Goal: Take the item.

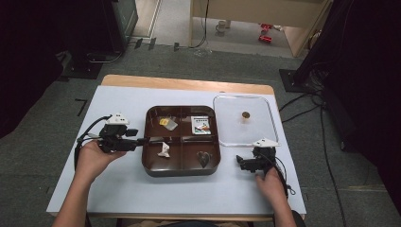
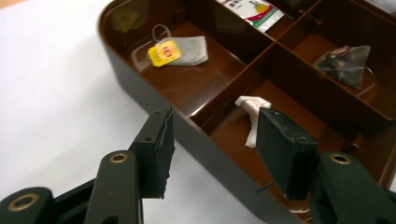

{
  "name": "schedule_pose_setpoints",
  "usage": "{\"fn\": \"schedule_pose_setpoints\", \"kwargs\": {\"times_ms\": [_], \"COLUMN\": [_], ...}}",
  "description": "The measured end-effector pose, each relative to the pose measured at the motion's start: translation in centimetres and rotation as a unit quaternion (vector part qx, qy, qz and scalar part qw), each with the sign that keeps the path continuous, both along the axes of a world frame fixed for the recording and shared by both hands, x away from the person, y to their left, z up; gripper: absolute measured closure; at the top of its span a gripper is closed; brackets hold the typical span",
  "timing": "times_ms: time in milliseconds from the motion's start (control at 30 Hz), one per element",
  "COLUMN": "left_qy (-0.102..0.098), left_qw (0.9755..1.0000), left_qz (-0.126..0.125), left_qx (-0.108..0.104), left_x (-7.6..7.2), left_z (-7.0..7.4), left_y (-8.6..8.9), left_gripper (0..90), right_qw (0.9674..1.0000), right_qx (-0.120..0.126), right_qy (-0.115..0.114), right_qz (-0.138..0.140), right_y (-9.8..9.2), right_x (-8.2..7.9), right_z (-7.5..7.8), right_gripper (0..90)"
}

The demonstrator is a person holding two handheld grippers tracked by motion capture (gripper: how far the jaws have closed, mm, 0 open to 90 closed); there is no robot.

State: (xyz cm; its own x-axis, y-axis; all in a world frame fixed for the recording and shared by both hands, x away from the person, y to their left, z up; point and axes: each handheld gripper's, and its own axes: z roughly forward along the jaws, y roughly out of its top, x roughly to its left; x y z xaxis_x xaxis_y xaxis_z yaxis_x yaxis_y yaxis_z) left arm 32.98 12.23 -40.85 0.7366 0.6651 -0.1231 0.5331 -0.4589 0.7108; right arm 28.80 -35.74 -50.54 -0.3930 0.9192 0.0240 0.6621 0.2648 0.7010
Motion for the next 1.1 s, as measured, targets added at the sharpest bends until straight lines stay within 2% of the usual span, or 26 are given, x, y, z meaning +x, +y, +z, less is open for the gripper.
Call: {"fn": "schedule_pose_setpoints", "kwargs": {"times_ms": [100, 300, 400, 633, 1100], "left_qy": [-0.005, 0.0, 0.005, 0.014, 0.018], "left_qw": [0.9999, 0.9997, 0.9996, 0.9992, 0.9984], "left_qz": [-0.009, -0.023, -0.028, -0.037, -0.05], "left_qx": [-0.005, 0.001, -0.005, 0.004, 0.017], "left_x": [-0.1, -0.1, -0.1, -0.1, 0.1], "left_z": [-0.1, -0.4, -0.7, -1.2, -2.4], "left_y": [-0.3, -1.5, -1.9, -3.0, -4.7], "left_gripper": [45.5, 45.5, 45.5, 43.6, 41.0], "right_qw": [1.0, 1.0, 1.0, 1.0, 1.0], "right_qx": [0.0, -0.001, 0.0, 0.0, 0.0], "right_qy": [0.0, -0.001, 0.0, 0.0, 0.0], "right_qz": [0.0, 0.0, 0.0, 0.0, 0.0], "right_y": [0.0, 0.0, 0.0, 0.0, 0.0], "right_x": [0.0, 0.0, 0.0, 0.0, 0.0], "right_z": [0.0, 0.0, 0.0, 0.0, 0.0], "right_gripper": [0.0, 0.0, 0.0, 0.0, 0.0]}}
